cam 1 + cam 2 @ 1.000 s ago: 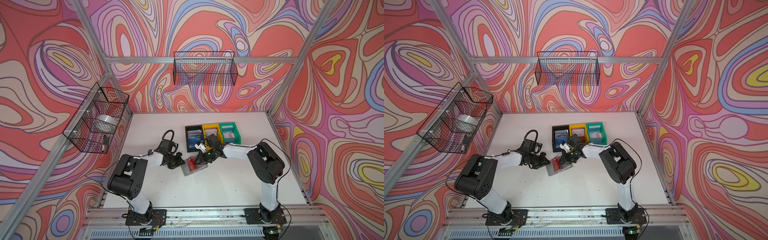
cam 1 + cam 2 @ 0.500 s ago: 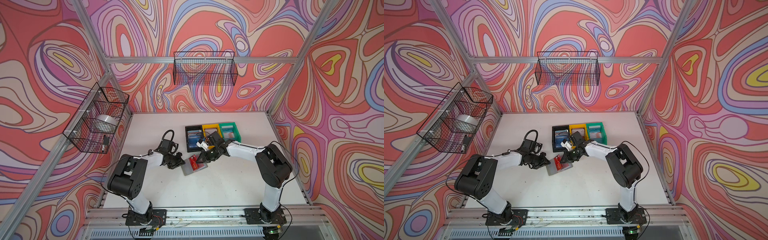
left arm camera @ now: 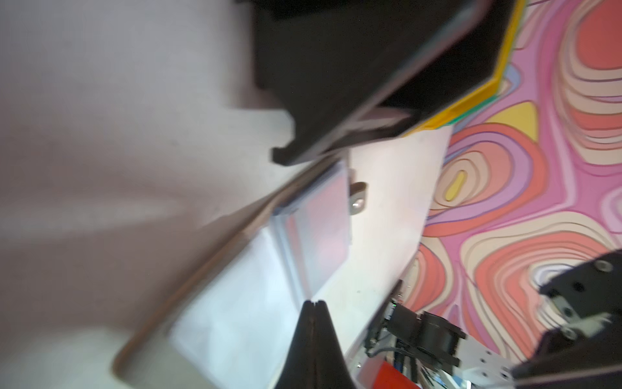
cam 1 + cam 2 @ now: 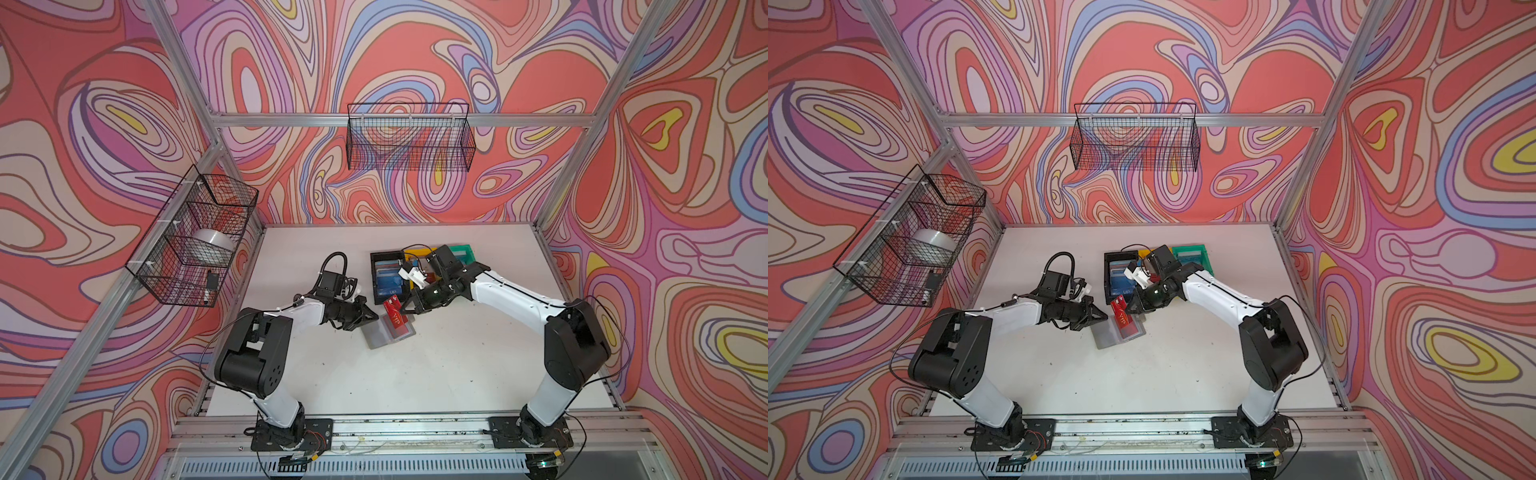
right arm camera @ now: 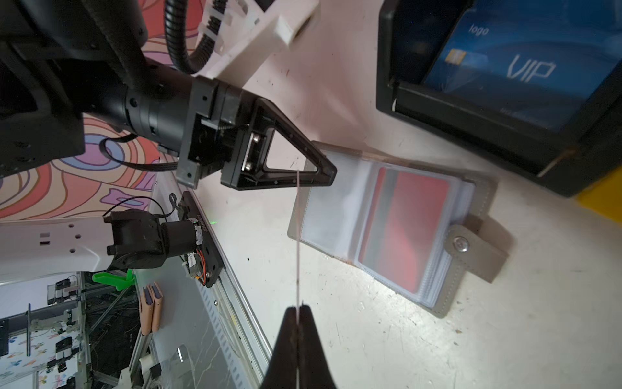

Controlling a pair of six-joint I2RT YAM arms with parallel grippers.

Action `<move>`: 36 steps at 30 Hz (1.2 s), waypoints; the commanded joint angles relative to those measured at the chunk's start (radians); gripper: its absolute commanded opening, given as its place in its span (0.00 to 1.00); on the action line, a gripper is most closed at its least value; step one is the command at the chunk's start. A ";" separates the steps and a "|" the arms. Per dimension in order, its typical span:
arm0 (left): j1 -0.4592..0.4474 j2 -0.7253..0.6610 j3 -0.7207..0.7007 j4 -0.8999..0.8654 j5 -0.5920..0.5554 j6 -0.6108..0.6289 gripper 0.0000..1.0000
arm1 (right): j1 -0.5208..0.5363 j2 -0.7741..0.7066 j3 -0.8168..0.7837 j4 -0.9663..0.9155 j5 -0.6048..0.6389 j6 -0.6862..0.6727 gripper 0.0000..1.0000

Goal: Take the credit cards out of the card holder
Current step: Take out the credit card from the card slot, then place the credit card in the storage box.

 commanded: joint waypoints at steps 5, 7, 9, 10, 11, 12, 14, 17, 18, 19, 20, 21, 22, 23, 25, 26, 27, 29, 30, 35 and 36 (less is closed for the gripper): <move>0.020 -0.044 -0.128 0.817 0.234 -0.545 0.00 | -0.065 -0.109 0.017 -0.035 -0.095 -0.037 0.00; 0.020 0.004 -0.169 1.109 0.231 -0.725 0.00 | -0.070 -0.122 0.009 -0.010 -0.135 -0.016 0.00; 0.021 0.068 -0.183 1.320 0.230 -0.842 0.00 | -0.073 -0.123 0.007 0.006 -0.157 0.001 0.00; 0.020 0.104 -0.193 1.413 0.224 -0.894 0.00 | -0.073 -0.121 0.008 0.010 -0.162 0.006 0.00; 0.019 0.122 -0.195 1.420 0.227 -0.901 0.00 | -0.075 -0.119 0.006 0.015 -0.165 0.009 0.00; 0.018 0.128 -0.199 1.415 0.222 -0.883 0.00 | -0.075 -0.117 0.005 0.016 -0.171 0.010 0.00; 0.018 0.121 -0.218 1.417 0.212 -0.865 0.00 | -0.085 -0.115 -0.008 0.042 -0.176 0.029 0.00; 0.019 0.086 -0.228 1.410 0.214 -0.854 0.00 | -0.112 -0.112 -0.035 0.094 -0.224 0.064 0.00; 0.018 0.072 -0.227 1.410 0.211 -0.851 0.00 | -0.123 -0.110 -0.045 0.116 -0.240 0.078 0.00; 0.018 0.058 -0.225 1.406 0.213 -0.845 0.00 | -0.133 -0.107 -0.054 0.135 -0.259 0.092 0.00; 0.019 0.046 -0.222 1.397 0.216 -0.839 0.00 | -0.143 -0.102 -0.058 0.140 -0.273 0.097 0.00; 0.018 0.031 -0.216 1.384 0.223 -0.830 0.00 | -0.150 -0.097 -0.060 0.148 -0.283 0.102 0.00; 0.018 0.015 -0.213 1.371 0.227 -0.818 0.00 | -0.153 -0.094 -0.065 0.160 -0.296 0.108 0.00; 0.018 0.002 -0.211 1.358 0.229 -0.805 0.00 | -0.157 -0.092 -0.070 0.174 -0.309 0.118 0.00; 0.018 -0.031 -0.202 1.308 0.244 -0.767 0.00 | -0.162 -0.090 -0.085 0.217 -0.342 0.150 0.00; 0.018 -0.049 -0.199 1.280 0.250 -0.747 0.02 | -0.164 -0.090 -0.088 0.236 -0.352 0.162 0.00; 0.018 -0.066 -0.197 1.248 0.253 -0.724 0.05 | -0.166 -0.091 -0.090 0.249 -0.359 0.172 0.00; 0.017 -0.095 -0.194 1.190 0.257 -0.684 0.08 | -0.167 -0.090 -0.092 0.276 -0.378 0.192 0.00; 0.017 -0.112 -0.193 1.155 0.258 -0.659 0.09 | -0.167 -0.088 -0.094 0.292 -0.387 0.206 0.00; 0.017 -0.175 -0.185 0.978 0.260 -0.545 0.10 | -0.167 -0.083 -0.098 0.335 -0.414 0.239 0.00; 0.017 -0.185 -0.186 0.950 0.258 -0.528 0.11 | -0.168 -0.084 -0.099 0.342 -0.418 0.246 0.00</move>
